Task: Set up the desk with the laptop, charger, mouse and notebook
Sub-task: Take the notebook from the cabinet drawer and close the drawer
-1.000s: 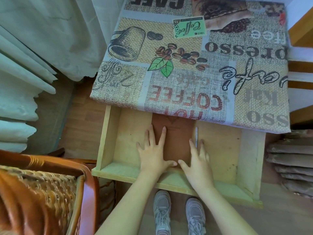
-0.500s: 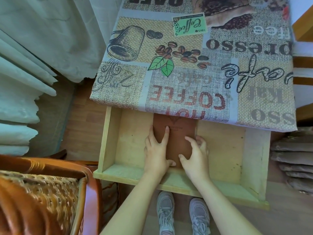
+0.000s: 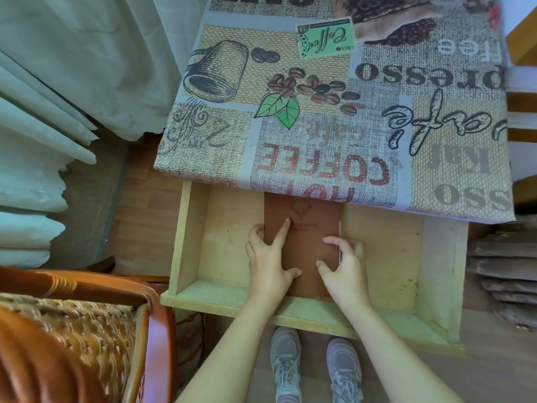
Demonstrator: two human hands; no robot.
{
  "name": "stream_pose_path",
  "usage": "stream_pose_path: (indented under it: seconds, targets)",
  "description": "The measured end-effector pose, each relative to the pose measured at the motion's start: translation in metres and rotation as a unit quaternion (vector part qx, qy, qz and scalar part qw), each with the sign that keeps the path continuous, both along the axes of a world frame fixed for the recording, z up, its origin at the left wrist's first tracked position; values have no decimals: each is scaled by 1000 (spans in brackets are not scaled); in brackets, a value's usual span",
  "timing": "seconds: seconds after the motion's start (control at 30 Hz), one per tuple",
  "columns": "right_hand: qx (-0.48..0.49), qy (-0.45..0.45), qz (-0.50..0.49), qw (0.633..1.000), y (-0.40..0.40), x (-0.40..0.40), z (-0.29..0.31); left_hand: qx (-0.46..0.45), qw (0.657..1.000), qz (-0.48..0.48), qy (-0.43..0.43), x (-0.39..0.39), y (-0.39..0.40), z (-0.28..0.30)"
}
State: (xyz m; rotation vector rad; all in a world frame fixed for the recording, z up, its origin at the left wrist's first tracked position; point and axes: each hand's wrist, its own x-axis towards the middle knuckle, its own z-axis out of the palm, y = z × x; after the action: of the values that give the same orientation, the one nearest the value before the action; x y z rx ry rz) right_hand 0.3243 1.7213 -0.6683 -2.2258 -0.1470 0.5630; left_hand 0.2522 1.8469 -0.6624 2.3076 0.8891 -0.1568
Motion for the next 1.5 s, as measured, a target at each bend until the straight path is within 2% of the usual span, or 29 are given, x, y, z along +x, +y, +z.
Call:
stream_pose_path:
  seconds: [0.23, 0.57, 0.83, 1.23, 1.33, 1.5]
  targets:
    - [76, 48, -44, 995, -3, -1, 7, -23, 999, 17, -22, -1, 1, 0]
    - [100, 39, -32, 994, 0, -2, 5, -47, 998, 25, -27, -2, 2, 5]
    - [108, 92, -64, 988, -4, 6, 4, -47, 998, 22, -30, -2, 3, 5]
    - [51, 21, -72, 996, 1, 3, 0, -56, 997, 32, -45, -1, 5, 11]
    - [67, 8, -75, 995, 1, -1, 2, -56, 997, 29, -48, 0, 9, 16]
    - [106, 34, -111, 988, 2, -6, 9, -62, 996, 36, -52, -5, 11, 28]
